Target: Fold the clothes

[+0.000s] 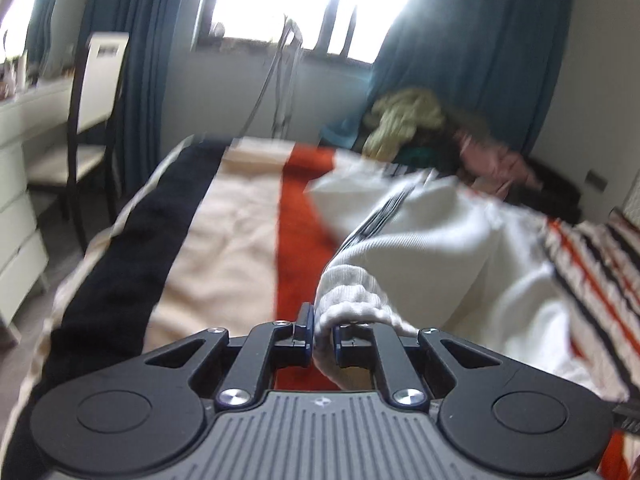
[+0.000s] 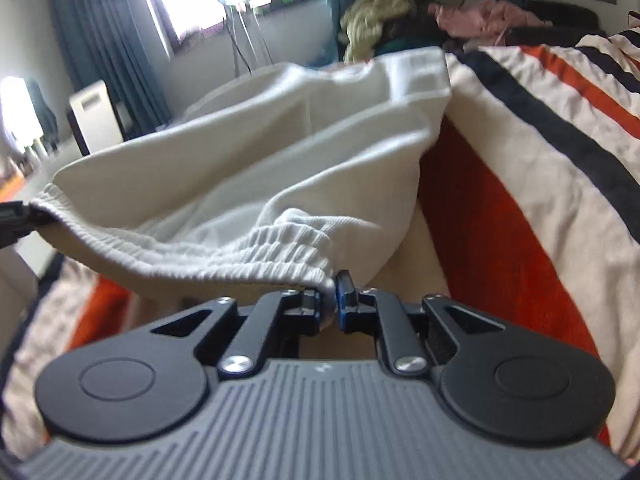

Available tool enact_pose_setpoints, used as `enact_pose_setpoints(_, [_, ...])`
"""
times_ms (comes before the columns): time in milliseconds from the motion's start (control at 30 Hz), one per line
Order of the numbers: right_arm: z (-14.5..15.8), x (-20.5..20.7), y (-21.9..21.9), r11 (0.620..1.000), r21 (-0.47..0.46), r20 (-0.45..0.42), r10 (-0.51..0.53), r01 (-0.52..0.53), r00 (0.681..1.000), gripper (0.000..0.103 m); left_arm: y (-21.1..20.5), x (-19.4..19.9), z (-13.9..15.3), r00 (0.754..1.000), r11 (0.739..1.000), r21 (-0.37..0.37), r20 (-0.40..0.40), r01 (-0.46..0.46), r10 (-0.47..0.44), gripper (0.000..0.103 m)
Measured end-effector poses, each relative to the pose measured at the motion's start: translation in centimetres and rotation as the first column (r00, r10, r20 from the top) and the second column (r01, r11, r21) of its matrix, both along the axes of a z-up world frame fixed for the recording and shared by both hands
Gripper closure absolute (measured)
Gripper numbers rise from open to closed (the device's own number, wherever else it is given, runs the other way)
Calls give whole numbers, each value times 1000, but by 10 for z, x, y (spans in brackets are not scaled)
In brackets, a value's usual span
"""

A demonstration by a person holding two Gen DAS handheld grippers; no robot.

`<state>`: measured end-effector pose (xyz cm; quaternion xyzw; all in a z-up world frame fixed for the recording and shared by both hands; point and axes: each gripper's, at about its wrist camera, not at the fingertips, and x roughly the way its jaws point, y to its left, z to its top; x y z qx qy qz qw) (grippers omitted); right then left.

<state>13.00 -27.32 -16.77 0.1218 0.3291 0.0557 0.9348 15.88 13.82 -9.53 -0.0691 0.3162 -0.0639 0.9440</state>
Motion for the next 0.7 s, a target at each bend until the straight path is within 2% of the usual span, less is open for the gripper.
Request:
enact_pose_setpoints(167, [0, -7, 2, 1000, -8, -23, -4, 4, 1000, 87, 7, 5, -17, 997, 1000, -3, -79, -3, 2, 93])
enact_pose_setpoints(333, [-2, -20, -2, 999, 49, -54, -3, 6, 999, 87, 7, -6, -8, 994, 999, -35, -109, -10, 6, 92])
enact_pose_setpoints(400, [0, -26, -5, 996, 84, -52, -8, 13, 999, 87, 10, -15, -1, 994, 998, -58, -111, -15, 8, 88])
enact_pose_setpoints(433, [2, -29, -6, 995, 98, -50, -11, 16, 999, 87, 12, -19, 2, 994, 997, -69, -111, -18, 10, 84])
enact_pose_setpoints(500, [6, -35, -8, 992, 126, -44, -16, 21, 999, 87, 19, -32, 10, 995, 995, -103, -98, -14, 4, 68])
enact_pose_setpoints(533, [7, -39, -9, 990, 142, -40, -18, 24, 999, 87, 22, -39, 14, 997, 993, -120, -83, -11, 1, 55])
enact_pose_setpoints(567, [8, -41, -11, 986, 164, -37, -19, 24, 999, 87, 23, -46, 17, 998, 991, -131, -68, -9, 0, 48])
enact_pose_setpoints(600, [8, -44, -13, 981, 189, -37, -22, 28, 999, 86, 25, -51, 22, 999, 990, -138, -49, -13, 7, 47])
enact_pose_setpoints(633, [7, -46, -17, 976, 212, -38, -39, 46, 999, 79, 26, -53, 26, 999, 989, -147, -28, -21, 17, 45])
enact_pose_setpoints(667, [7, -47, -20, 971, 227, -38, -68, 75, 997, 72, 27, -55, 29, 1000, 987, -156, -8, -30, 29, 38])
enact_pose_setpoints(700, [8, -47, -23, 967, 236, -33, -93, 98, 995, 53, 26, -55, 32, 999, 986, -165, 17, -27, 30, 34])
